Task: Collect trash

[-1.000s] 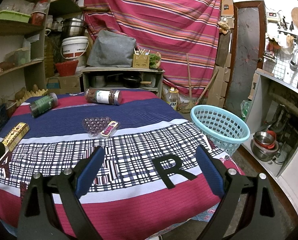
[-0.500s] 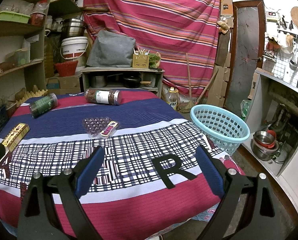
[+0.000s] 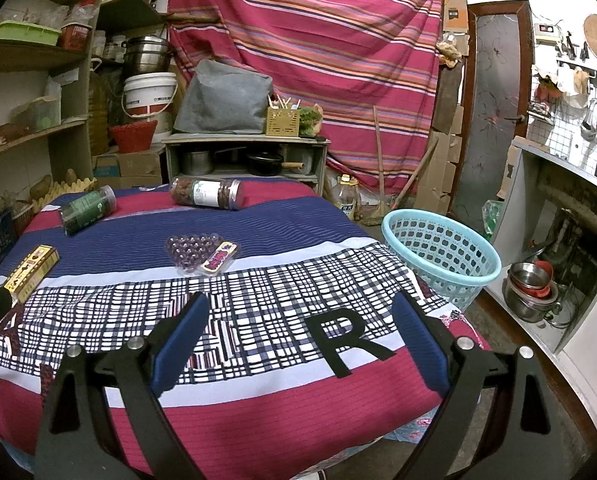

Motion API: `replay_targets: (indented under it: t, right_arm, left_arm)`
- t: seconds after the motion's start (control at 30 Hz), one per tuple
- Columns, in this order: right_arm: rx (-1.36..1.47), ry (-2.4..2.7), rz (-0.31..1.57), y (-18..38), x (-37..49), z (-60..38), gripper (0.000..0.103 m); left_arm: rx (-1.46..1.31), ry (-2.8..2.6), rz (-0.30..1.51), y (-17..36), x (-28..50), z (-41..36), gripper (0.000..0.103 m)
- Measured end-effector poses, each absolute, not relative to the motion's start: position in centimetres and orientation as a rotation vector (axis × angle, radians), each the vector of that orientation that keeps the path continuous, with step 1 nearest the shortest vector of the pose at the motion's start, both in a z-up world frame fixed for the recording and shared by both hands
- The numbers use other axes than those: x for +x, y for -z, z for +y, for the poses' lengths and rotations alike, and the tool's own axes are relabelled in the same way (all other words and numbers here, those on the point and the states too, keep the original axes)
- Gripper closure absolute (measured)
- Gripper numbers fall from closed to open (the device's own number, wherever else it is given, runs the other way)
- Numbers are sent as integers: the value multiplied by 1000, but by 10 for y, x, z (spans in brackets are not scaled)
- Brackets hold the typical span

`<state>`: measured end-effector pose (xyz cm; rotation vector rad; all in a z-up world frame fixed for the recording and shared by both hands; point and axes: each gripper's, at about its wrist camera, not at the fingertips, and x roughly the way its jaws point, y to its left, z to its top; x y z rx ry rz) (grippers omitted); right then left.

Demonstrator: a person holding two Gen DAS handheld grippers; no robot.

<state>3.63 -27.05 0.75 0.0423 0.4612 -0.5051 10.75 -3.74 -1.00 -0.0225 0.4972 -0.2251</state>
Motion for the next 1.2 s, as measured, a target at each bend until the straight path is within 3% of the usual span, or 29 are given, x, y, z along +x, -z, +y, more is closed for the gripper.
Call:
replay_targets:
  t: [1.2]
  right_arm:
    - [49, 501, 462, -7, 34, -274, 12]
  left_arm:
    - [-21, 227, 500, 12, 111, -36, 5]
